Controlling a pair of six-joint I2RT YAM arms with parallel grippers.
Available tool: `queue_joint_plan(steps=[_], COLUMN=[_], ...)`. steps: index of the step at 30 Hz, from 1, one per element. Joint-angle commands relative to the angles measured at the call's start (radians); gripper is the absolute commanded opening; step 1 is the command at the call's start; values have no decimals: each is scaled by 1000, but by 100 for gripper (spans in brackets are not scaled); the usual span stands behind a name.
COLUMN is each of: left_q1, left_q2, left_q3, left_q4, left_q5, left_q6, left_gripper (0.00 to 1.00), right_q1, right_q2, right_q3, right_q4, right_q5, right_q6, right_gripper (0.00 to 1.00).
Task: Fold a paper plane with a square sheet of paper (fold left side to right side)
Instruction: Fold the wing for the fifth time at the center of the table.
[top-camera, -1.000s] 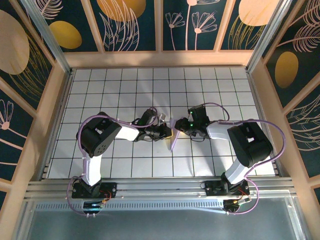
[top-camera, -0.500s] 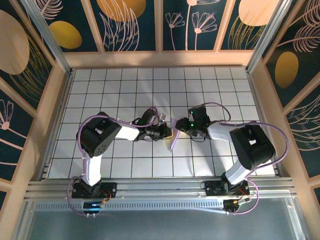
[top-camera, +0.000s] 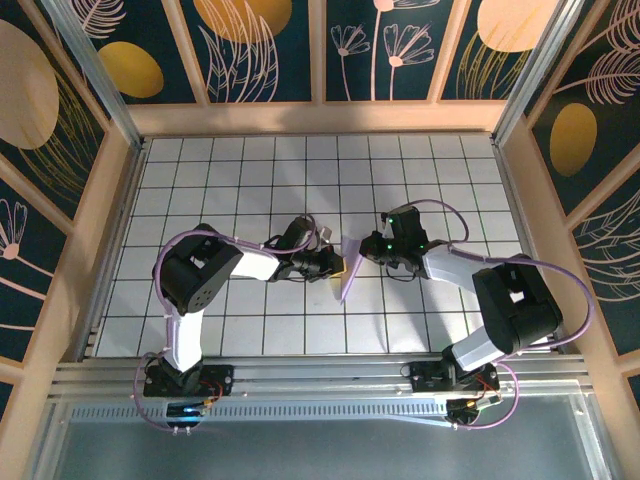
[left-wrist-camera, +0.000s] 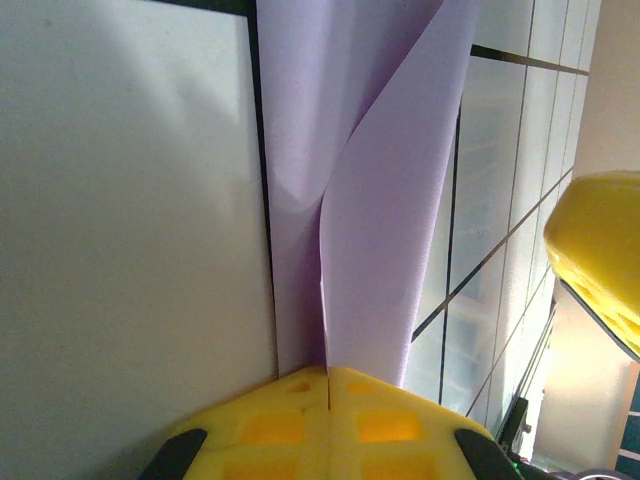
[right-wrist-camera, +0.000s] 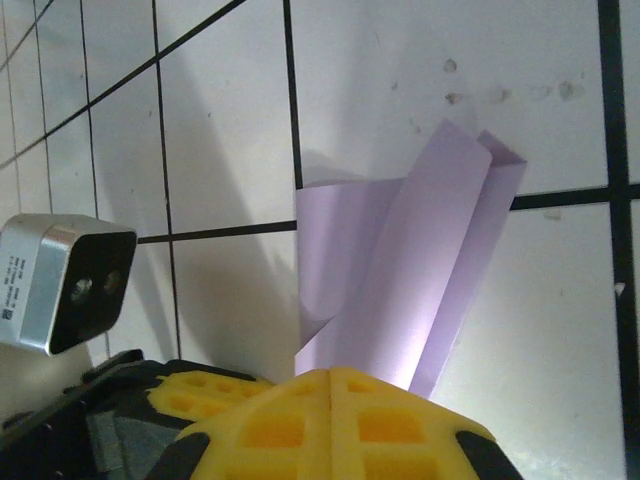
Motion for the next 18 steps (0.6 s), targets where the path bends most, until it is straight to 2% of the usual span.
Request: queue_joint_plan(steps=[1, 18], left_q1=[5, 5], left_q2=[47, 54], left_q3=[-3, 12], left_q4=[-93, -138], left_q5=[-131, -159], left_q6=[35, 32], left_gripper=[0, 0], right_q1=[3, 8], right_q2=[43, 139], right_q3=[35, 54], right_q4=[22, 29], right_q5=[-32, -18], right_q6=[-16, -27], right_gripper=[0, 0])
